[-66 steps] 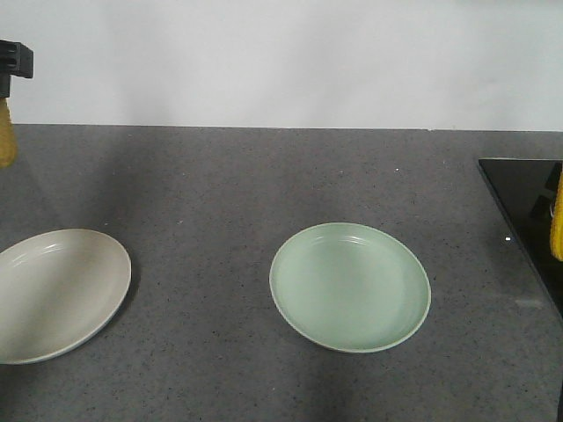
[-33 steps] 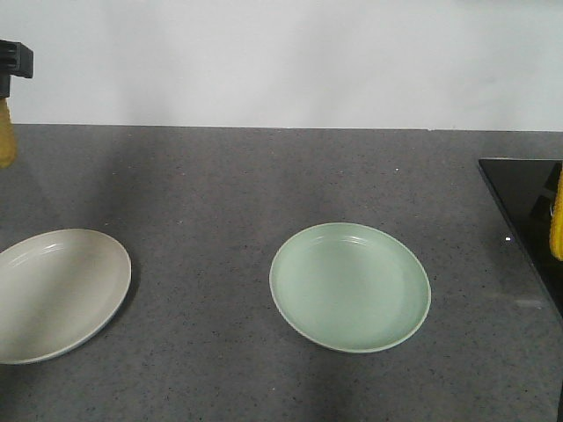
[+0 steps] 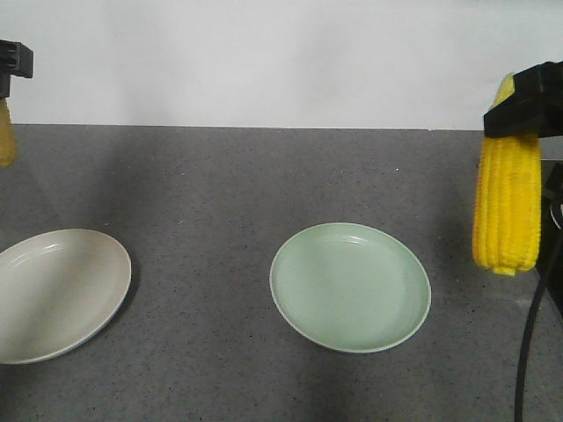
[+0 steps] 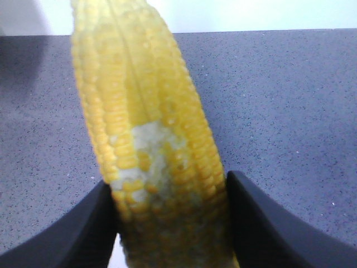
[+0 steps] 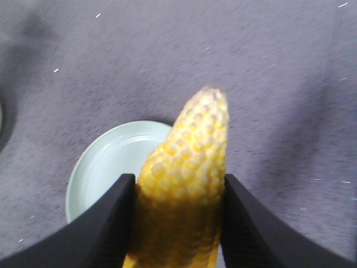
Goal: Distribute corn equally
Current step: 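Lower the right gripper's cob onto the pale green plate and open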
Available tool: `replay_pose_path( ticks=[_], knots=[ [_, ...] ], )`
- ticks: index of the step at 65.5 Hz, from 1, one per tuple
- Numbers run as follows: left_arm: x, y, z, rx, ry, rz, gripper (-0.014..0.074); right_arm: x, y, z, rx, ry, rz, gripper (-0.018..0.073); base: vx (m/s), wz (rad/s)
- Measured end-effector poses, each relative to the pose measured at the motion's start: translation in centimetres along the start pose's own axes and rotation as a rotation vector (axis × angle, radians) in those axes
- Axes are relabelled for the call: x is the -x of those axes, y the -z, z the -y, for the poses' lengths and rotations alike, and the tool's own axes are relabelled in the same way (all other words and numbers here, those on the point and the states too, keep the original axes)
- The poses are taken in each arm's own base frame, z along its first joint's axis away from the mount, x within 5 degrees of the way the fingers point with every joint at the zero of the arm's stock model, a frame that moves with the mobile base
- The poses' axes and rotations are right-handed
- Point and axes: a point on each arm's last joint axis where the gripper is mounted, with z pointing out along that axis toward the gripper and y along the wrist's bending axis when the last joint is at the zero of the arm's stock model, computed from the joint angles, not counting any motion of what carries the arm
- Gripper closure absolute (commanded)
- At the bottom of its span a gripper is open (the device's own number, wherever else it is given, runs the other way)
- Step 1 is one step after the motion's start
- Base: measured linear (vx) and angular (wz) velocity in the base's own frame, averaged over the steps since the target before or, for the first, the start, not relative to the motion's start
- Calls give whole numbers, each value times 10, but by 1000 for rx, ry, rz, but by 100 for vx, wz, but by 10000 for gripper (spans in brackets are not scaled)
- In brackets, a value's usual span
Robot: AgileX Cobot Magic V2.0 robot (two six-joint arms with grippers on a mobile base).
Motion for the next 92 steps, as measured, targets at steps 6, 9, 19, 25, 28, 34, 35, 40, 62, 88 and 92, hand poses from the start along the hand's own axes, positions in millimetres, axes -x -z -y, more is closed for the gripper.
replay_pose_path(
  ticks=[6, 9, 19, 25, 28, 34, 35, 40, 62, 88, 92],
  knots=[
    [0, 0, 0, 0, 0, 0, 503, 2, -23, 7, 52, -17, -63, 479, 0, 0],
    [0, 0, 0, 0, 0, 0, 503, 2, -35, 10, 64, -15, -99, 479, 0, 0],
    [0, 0, 0, 0, 0, 0, 503, 0, -83, 4, 119, 12, -223, 479, 0, 0],
    [0, 0, 0, 0, 0, 0, 503, -3, -109, -5, 139, 47, -287, 479, 0, 0],
    [0, 0, 0, 0, 0, 0, 503, -5, -123, -11, 146, 67, -319, 479, 0, 0],
    [0, 0, 0, 0, 0, 0, 503, -10, -146, -19, 156, 97, -368, 479, 0, 0],
    [0, 0, 0, 0, 0, 0, 503, -10, -147, -20, 157, 98, -370, 479, 0, 0],
    [0, 0, 0, 0, 0, 0, 503, -13, -161, -24, 161, 109, -390, 479, 0, 0],
    [0, 0, 0, 0, 0, 0, 503, -15, -190, -19, 137, 79, -421, 440, 0, 0],
    [0, 0, 0, 0, 0, 0, 503, -14, -191, -19, 133, 80, -417, 178, 0, 0],
    [0, 0, 0, 0, 0, 0, 503, -14, -191, -19, 132, 79, -416, 126, 0, 0]
  ],
)
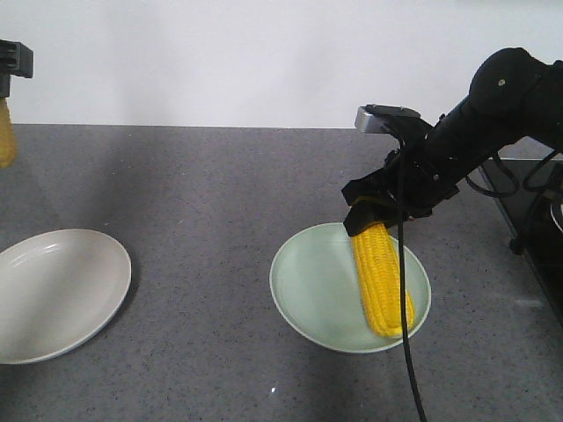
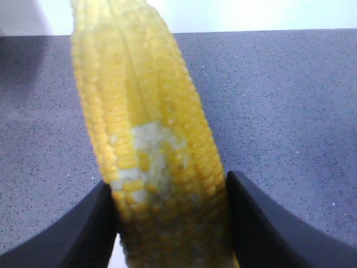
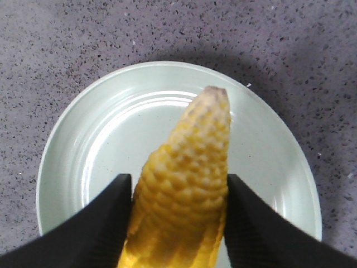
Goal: Distribute corn equally
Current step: 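Lower the right gripper's cob onto the pale green plate and open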
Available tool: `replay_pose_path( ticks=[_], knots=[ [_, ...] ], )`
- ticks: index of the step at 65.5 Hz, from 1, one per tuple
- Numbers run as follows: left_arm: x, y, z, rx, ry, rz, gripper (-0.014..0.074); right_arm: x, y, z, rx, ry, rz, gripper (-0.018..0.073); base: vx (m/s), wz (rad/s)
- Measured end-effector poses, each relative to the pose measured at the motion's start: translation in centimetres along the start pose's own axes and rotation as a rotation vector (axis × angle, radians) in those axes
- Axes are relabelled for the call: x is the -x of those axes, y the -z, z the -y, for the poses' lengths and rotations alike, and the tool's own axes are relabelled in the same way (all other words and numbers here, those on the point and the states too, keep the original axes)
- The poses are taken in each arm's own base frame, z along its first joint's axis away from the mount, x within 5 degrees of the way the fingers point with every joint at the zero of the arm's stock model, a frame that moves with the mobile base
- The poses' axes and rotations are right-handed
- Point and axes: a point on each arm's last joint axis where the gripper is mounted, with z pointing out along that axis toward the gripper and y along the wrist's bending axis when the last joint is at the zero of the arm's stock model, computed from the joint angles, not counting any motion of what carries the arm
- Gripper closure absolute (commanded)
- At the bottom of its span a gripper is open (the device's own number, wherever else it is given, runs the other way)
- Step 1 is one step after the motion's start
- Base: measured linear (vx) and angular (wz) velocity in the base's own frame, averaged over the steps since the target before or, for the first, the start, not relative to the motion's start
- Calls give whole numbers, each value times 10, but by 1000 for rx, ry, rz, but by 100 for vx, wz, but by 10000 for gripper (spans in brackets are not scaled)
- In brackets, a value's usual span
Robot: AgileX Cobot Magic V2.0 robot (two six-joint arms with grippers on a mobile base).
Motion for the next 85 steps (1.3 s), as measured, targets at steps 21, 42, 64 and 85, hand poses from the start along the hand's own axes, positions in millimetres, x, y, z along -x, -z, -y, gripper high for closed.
replay_pose_path(
  ticks=[21, 42, 64, 85],
  knots=[
    [0, 0, 0, 0, 0, 0, 503, 1, 0, 1, -6, 1, 16, 6, 0, 0],
    [0, 0, 0, 0, 0, 0, 503, 4, 1, 1, -19, 4, 47, 6, 0, 0],
    [0, 0, 0, 0, 0, 0, 503, -3, 59, -18, -86, 59, 193, 13, 0, 0],
    [-4, 0, -2, 17, 0, -44, 503, -37, 141, -40, -213, 56, 335, 18, 0, 0]
  ],
)
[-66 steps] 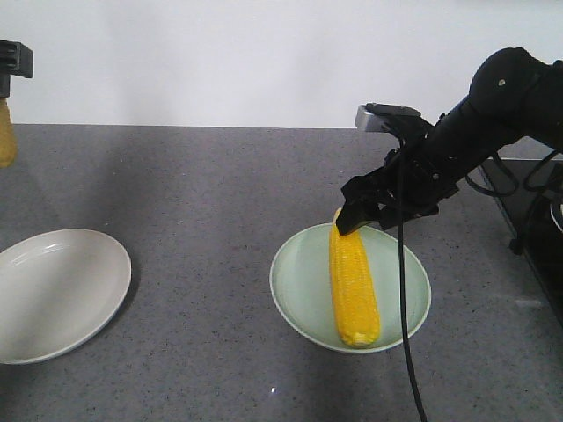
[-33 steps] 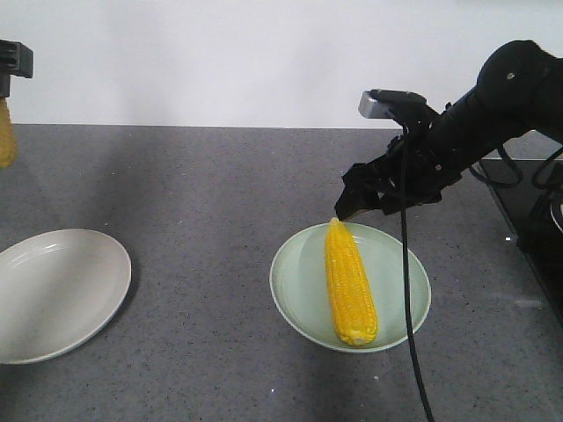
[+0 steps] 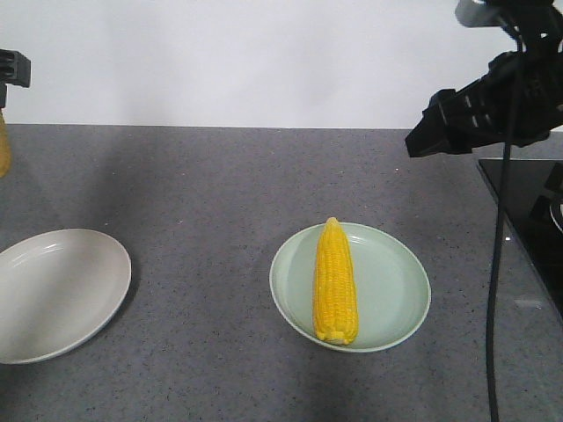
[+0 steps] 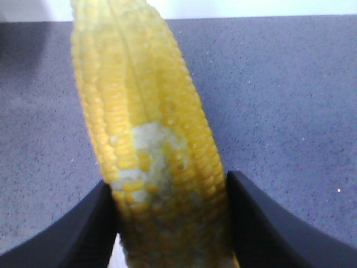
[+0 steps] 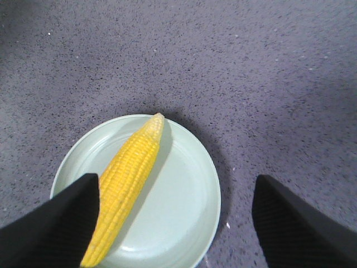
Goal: Distribute corn equally
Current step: 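Lower the right gripper's cob onto the pale green plate and open, then lower the left gripper's cob onto the cream plate and open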
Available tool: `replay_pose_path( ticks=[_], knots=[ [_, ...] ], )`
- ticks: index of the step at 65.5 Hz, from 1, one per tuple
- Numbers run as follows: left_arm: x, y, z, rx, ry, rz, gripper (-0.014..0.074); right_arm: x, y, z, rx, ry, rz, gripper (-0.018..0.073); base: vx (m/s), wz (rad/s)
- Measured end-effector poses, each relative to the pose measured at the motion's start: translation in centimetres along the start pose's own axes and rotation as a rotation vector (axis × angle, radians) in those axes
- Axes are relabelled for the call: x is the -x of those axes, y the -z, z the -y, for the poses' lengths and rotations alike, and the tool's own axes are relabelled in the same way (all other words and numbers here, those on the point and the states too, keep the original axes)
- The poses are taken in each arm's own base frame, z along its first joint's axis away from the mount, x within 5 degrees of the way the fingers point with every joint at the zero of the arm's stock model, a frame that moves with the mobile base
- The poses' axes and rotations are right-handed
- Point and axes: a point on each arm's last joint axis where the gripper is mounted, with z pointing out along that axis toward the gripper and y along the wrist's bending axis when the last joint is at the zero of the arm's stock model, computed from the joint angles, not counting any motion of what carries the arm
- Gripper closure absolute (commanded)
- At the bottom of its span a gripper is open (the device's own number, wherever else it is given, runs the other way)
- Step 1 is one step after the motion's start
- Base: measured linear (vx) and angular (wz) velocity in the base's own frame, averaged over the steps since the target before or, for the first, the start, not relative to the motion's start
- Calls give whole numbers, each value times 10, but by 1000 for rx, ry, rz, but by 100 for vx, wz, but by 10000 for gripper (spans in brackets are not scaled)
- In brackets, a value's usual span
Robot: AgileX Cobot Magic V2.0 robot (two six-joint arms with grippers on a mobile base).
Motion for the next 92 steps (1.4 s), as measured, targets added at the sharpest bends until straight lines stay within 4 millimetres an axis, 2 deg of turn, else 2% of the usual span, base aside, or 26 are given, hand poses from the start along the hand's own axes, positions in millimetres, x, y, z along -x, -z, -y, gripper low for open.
replay_pose_path(
  ticks=[12, 22, 49, 64, 80, 92],
  knots=[
    [-5, 0, -2, 19, 0, -50, 503, -8, 30, -7, -45, 2, 26, 18, 0, 0],
    [-11, -8, -1, 30, -12, -87, 503, -14, 41, -8, -71, 3, 8, 18, 0, 0],
    [-65, -61, 4, 79, -97, -310, 503, -15, 42, -8, -78, 4, -5, 18, 0, 0],
    [-77, -86, 10, 63, -135, -323, 503, -15, 42, -8, -79, 4, -1, 18, 0, 0],
    [-85, -129, 23, 79, -185, -427, 502, -15, 42, -8, -80, 1, 2, 18, 0, 0],
    [-93, -151, 28, 96, -207, -500, 481, -15, 42, -8, -80, -3, 2, 18, 0, 0]
  ],
)
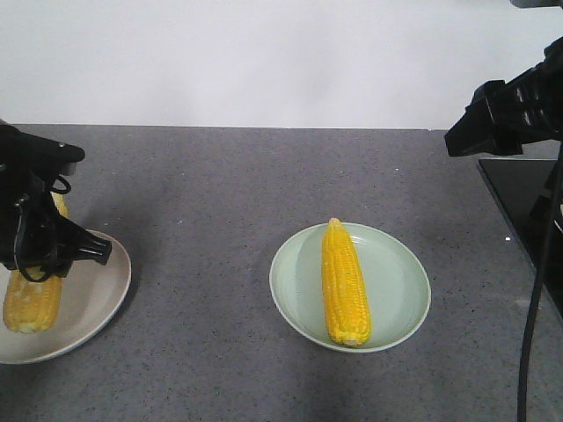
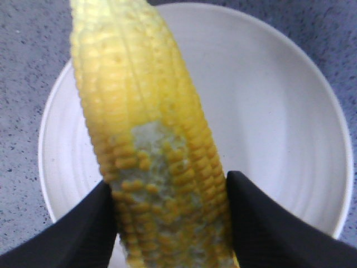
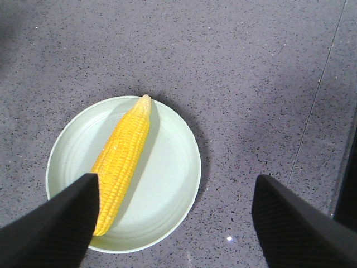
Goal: Distribute corn equally
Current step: 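Lower the left gripper's cob onto the cream plate and open, then raise both grippers up and away from the plates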
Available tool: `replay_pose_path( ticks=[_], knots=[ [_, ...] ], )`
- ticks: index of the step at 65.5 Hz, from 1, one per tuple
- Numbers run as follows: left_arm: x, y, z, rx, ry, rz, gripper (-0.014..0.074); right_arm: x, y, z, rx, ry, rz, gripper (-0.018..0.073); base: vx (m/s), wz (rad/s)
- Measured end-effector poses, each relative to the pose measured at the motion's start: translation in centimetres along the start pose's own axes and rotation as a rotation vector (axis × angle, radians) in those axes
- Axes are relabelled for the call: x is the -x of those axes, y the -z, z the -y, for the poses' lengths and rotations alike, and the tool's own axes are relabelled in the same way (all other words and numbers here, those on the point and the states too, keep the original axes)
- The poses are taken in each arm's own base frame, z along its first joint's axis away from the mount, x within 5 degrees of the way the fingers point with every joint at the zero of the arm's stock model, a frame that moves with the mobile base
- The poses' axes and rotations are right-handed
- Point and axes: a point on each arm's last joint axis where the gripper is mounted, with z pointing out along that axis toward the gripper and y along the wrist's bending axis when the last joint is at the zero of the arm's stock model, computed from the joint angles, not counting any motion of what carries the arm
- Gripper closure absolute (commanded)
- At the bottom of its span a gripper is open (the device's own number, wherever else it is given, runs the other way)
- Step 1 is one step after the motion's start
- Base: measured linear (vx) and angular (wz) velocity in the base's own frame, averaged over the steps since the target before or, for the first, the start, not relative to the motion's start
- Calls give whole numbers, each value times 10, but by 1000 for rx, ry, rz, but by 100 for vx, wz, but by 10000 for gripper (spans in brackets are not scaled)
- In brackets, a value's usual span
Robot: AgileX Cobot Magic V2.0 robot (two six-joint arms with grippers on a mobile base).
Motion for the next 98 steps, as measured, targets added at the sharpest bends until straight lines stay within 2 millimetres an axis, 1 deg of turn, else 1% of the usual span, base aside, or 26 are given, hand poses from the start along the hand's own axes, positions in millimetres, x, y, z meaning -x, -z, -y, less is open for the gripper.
replay_pose_path(
  ticks=[7, 13, 20, 34, 43, 49, 62, 67, 72, 77, 83, 87, 95, 98],
  knots=[
    [1, -8, 2, 9, -8, -35, 442, 0, 0, 0, 0, -1, 0, 18, 0, 0],
    [1, -11, 4, 11, -11, -46, 386, 0, 0, 0, 0, -3, 0, 18, 0, 0],
    [2, -13, 4, 10, -12, -45, 293, 0, 0, 0, 0, -4, 0, 18, 0, 0],
    [3, -13, 5, 8, -14, -42, 79, 0, 0, 0, 0, -4, 0, 18, 0, 0],
    [3, -13, 5, 9, -2, -41, -20, 0, 0, 0, 0, -4, 0, 18, 0, 0],
    [3, -13, 4, 10, -2, -38, -43, 0, 0, 0, 0, -4, 0, 18, 0, 0],
    [4, -13, 5, 8, -7, -25, -34, 0, 0, 0, 0, -4, 0, 18, 0, 0],
    [6, -11, 5, -2, 0, 6, -27, 0, 0, 0, 0, -4, 0, 18, 0, 0],
    [8, -3, 3, -21, 29, 67, -22, 0, 0, 0, 0, -6, 0, 18, 0, 0],
    [9, 12, 0, -49, 70, 158, -12, 0, 0, 0, -3, -12, 0, 18, 0, 0],
    [7, 36, -7, -88, 113, 283, -1, 0, 0, 1, -16, -15, -2, 18, 0, 0],
    [3, 56, -14, -113, 135, 373, 11, 0, 0, 3, -32, -19, -5, 18, 0, 0],
    [-9, 94, -27, -157, 189, 542, 25, -1, 0, 7, -78, -37, -13, 18, 0, 0],
    [-14, 105, -31, -164, 200, 592, 28, -2, 1, 8, -88, -40, -14, 18, 0, 0]
  ],
)
